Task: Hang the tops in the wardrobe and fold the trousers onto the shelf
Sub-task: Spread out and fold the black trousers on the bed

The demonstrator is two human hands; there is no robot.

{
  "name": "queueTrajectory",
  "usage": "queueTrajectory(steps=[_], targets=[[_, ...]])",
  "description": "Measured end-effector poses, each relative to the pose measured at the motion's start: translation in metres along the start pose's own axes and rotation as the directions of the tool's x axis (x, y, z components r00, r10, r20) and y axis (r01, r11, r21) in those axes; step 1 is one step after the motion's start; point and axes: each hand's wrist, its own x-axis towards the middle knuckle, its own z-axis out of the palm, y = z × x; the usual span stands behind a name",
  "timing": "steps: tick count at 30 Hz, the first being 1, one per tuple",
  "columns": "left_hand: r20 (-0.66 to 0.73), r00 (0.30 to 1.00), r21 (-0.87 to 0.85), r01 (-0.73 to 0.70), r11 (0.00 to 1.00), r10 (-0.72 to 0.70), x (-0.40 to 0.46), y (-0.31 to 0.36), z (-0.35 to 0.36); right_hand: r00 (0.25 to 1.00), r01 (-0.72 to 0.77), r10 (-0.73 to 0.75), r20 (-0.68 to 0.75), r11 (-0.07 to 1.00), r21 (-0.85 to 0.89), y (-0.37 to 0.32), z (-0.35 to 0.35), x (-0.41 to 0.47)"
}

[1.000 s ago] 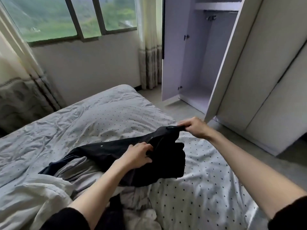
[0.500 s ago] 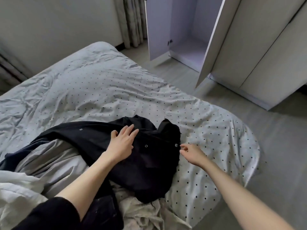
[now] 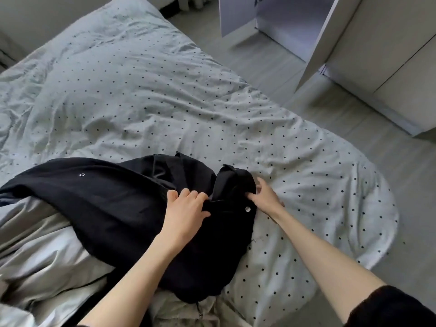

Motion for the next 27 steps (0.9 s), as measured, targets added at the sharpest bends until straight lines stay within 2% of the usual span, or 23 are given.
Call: queueTrajectory(steps=[2, 4, 7, 10, 14, 17, 23, 27], targets=[[0.039, 0.999, 0.013, 0.011, 1.0, -0.012, -0.003, -0.003, -0.003, 0.995, 0.049, -0.065, 0.078, 0.981, 0.19, -0.001, -0.004, -0.001], [0.008, 1.0, -0.021, 0.019, 1.0, -0.018, -0.003, -0.003, -0.009, 0.99, 0.076, -0.096, 0.106, 0.981, 0.18, -0.005, -0.01, -0.006], [-0.134, 0.991, -0.105, -0.002, 0.994, -0.012, 0.005, 0.007, -0.033, 0.989, 0.146, -0.146, -0.009, 0.987, 0.07, -0.013, -0.031, -0.011], [-0.304, 0.953, -0.178, -0.067, 0.982, 0.01, 0.021, 0.031, -0.068, 0.966, 0.209, -0.169, -0.196, 0.956, 0.206, -0.021, -0.074, -0.024], [-0.428, 0.901, -0.204, -0.172, 0.964, 0.07, 0.035, 0.079, -0.115, 0.903, 0.306, -0.14, -0.407, 0.874, 0.378, -0.011, -0.141, -0.056], [-0.462, 0.882, -0.223, -0.222, 0.949, 0.097, 0.038, 0.107, -0.13, 0.882, 0.349, -0.128, -0.454, 0.825, 0.444, 0.003, -0.169, -0.079], [-0.514, 0.841, -0.253, -0.335, 0.908, 0.167, 0.046, 0.178, -0.152, 0.782, 0.352, 0.016, -0.623, 0.814, 0.463, 0.036, -0.241, -0.106], [-0.495, 0.857, -0.251, -0.301, 0.92, 0.145, 0.067, 0.217, -0.151, 0.791, 0.33, 0.033, -0.611, 0.817, 0.472, 0.05, -0.281, -0.095]])
